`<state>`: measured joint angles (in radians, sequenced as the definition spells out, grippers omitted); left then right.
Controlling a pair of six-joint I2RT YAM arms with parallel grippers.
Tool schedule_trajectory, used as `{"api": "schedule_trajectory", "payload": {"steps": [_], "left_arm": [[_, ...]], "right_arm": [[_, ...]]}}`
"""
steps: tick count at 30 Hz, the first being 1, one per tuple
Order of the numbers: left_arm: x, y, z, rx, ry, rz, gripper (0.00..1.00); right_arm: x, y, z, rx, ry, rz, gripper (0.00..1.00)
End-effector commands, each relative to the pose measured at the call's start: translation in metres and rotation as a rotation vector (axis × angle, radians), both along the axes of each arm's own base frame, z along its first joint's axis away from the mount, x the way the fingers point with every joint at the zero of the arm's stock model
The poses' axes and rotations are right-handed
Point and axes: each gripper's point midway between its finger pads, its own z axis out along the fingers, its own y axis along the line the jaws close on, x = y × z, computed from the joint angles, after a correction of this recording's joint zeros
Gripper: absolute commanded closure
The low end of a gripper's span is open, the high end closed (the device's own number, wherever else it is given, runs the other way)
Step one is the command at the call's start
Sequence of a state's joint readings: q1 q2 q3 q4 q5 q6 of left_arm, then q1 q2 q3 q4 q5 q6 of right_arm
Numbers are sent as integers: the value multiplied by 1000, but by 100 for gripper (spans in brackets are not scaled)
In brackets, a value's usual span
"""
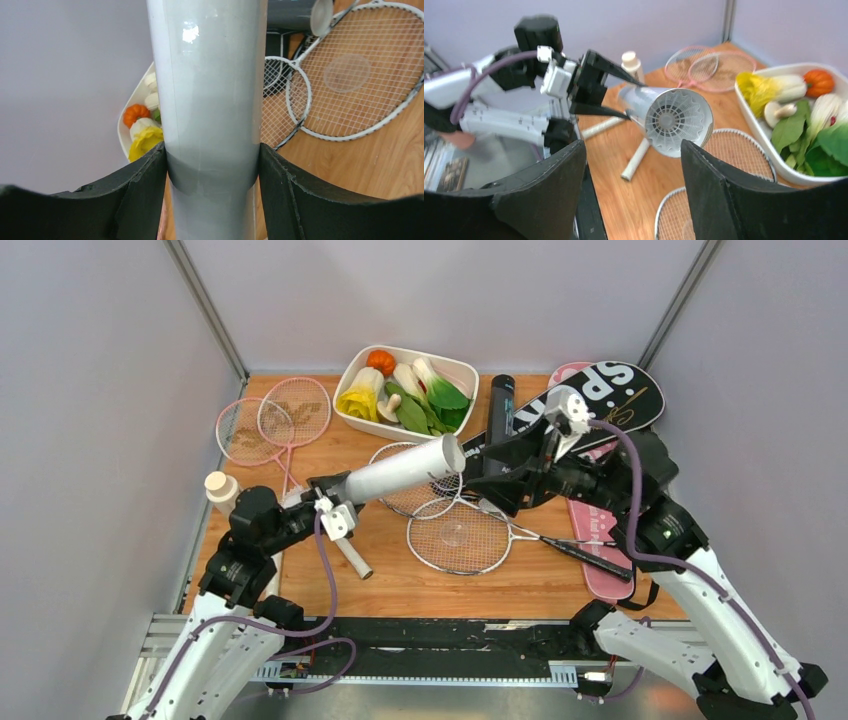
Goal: Pack up the badminton gear
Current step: Place the shuttlecock at the shuttle tube, then pick up the shuttlecock at the center of the board.
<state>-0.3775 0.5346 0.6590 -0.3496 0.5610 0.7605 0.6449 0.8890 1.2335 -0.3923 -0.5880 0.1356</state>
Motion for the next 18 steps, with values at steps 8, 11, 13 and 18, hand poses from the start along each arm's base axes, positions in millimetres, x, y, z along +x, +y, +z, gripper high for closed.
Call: {"api": "schedule_trajectory", "payload": {"steps": [8,11,13,18], "left_arm": [[6,58,108,-341,-133,387,100],[-4,73,136,-456,-126,458,100],[-11,80,149,-511,-121,484,100],[-35,89,177,-627,-123,476,100]], "right_arm": [[61,-9,32,364,115,-317,29],[93,4,-6,358,237,-397,31],[110,20,-32,339,300,-407,32],[136,93,-84,176,288,-337,31]]}}
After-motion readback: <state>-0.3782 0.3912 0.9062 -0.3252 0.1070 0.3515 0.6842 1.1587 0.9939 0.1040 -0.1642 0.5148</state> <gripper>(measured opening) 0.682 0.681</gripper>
